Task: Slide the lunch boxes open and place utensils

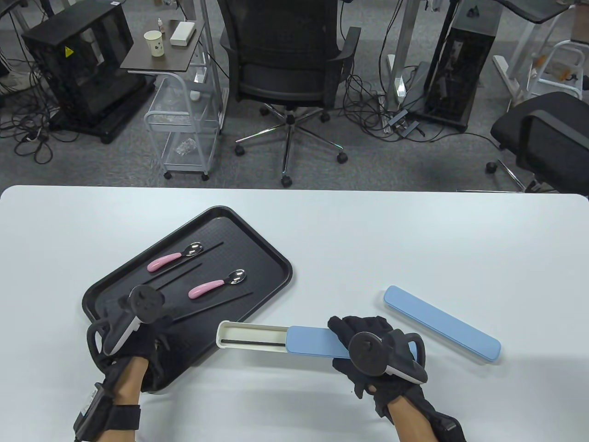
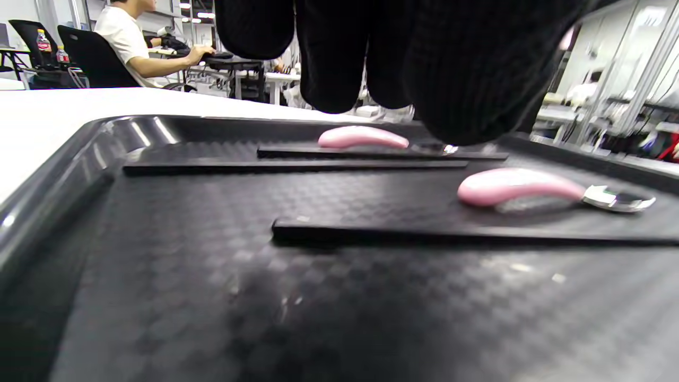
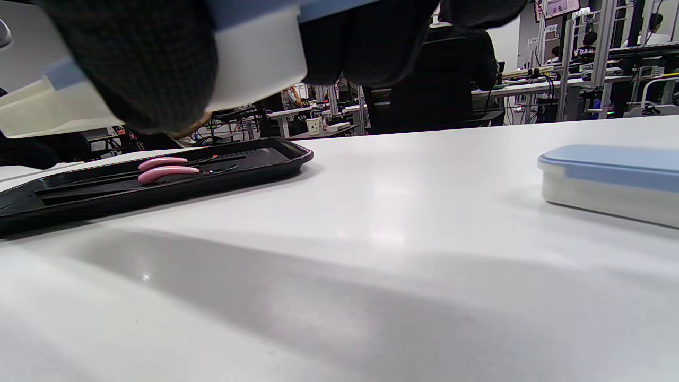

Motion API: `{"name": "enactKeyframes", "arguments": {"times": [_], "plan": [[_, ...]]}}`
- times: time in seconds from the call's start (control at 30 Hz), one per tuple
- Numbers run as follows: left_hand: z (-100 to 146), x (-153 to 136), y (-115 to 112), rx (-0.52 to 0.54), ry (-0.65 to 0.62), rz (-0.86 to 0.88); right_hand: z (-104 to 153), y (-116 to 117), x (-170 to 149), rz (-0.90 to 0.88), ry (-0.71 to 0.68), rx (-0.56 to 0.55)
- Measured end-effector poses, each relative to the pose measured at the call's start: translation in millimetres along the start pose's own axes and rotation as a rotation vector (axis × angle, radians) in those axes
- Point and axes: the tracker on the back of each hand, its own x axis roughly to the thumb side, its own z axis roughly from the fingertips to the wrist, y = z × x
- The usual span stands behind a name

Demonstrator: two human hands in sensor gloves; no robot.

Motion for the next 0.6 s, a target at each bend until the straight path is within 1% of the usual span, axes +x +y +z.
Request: {"name": "enactKeyframes", "arguments": {"times": [0.13,0.33,0.4,0.43,0.6], "plan": [[-7,4,-12,-0.058,0.015,-0.064,0,0,-1,-0.001,0.001,-0.001],[-13,12,-23,-0.105,0.023,-0.158,-1,0,-1,0.000,0.002,-0.001],[-15,14,-28,-0.138,0.016,-0.183,-1,0,-1,0.000,0.002,-0.001],[-16,16,-32,-0.187,0.009,-0.212,-1,0,-1,0.000,0.003,0.000],[-16,24,-35,-0.162,-0.001,-0.265,-1,0,-1,0.001,0.003,-0.002]]}}
